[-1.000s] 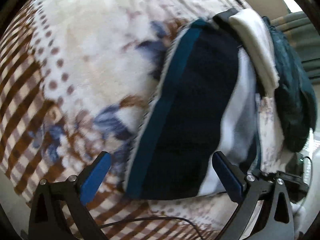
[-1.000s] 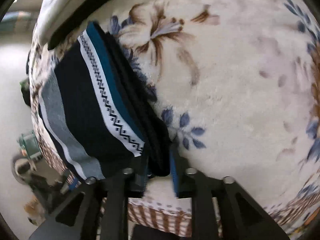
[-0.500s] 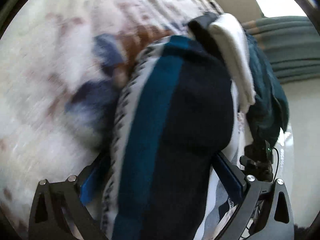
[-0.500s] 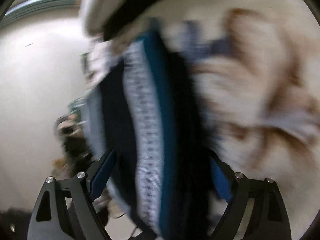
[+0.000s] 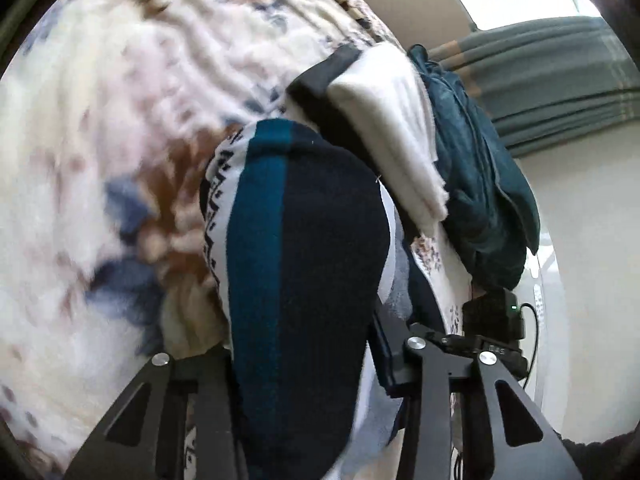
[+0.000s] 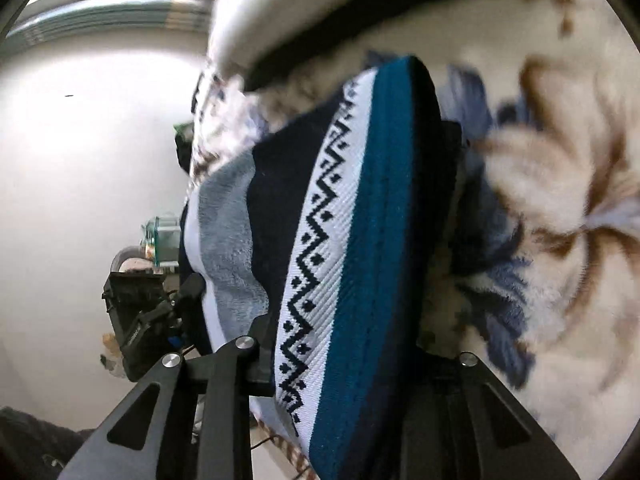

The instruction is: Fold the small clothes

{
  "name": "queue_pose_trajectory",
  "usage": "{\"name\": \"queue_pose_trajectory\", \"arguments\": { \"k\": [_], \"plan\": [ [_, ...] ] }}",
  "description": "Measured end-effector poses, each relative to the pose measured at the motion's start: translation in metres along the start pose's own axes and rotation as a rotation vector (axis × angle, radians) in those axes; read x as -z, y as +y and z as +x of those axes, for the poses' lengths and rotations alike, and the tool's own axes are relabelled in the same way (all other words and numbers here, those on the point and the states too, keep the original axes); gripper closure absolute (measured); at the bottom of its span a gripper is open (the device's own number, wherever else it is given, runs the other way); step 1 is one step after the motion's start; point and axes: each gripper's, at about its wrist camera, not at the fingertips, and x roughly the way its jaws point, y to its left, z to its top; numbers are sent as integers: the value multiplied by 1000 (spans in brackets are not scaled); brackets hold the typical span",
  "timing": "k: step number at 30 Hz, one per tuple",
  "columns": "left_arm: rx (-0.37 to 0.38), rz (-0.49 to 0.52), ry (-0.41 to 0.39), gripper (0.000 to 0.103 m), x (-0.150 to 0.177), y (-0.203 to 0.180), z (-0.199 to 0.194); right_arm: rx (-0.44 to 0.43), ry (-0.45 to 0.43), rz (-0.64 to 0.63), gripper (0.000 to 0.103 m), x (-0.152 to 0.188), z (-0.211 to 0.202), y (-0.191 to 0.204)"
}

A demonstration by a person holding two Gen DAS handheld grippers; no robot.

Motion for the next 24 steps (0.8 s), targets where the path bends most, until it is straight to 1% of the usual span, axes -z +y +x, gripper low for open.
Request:
{"name": "queue_pose_trajectory", "arguments": {
  "k": [2,4,6,9,10,11,12,13,14,15,17,18,19,20,21,22,23,24],
  "plan": [
    [17,16,6,68,-14,-14,-2,-9,-49,-5,75,-4,-18,16],
    [27,53,7,68,-31,-33,-5,-12,-86,-16,75,-12,-38,30],
    [46,86,4,68,-53,-55,-7,-19,-133,-26,75,-31,-56,50],
    [73,140,1,68,-104,-95,-3,-5,-192,-46,75,-60,-84,73],
    [75,158,2,68,-118,-104,-1,-4,-215,-49,75,-74,-92,81],
    [85,187,3,68,-143,-121,7,-3,-239,-50,75,-88,-100,87],
    [90,203,4,68,-155,-127,10,-4,-276,-45,75,-109,-109,92],
    [96,226,11,68,-175,-137,17,-4,-295,-44,75,-123,-112,96],
    [98,250,15,68,-197,-146,29,1,-328,-38,75,-144,-118,97],
    [101,274,22,68,-221,-156,44,1,-347,-29,75,-159,-118,98],
    [87,299,44,68,-254,-163,72,9,-387,3,75,-196,-115,91],
    [77,306,67,67,-274,-165,94,12,-396,17,75,-210,-114,85],
    [68,310,84,67,-282,-162,106,21,-403,37,75,-224,-110,77],
    [26,312,120,67,-298,-157,132,35,-407,61,75,-237,-103,69],
    [-3,304,158,67,-306,-151,151,57,-405,79,75,-252,-92,63],
    [-24,301,184,64,-312,-148,164,78,-398,91,75,-260,-86,56],
    [-66,306,214,64,-318,-143,179,110,-386,106,75,-267,-81,47],
    [-90,314,234,62,-321,-140,189,135,-379,116,75,-271,-75,40]
  ]
}}
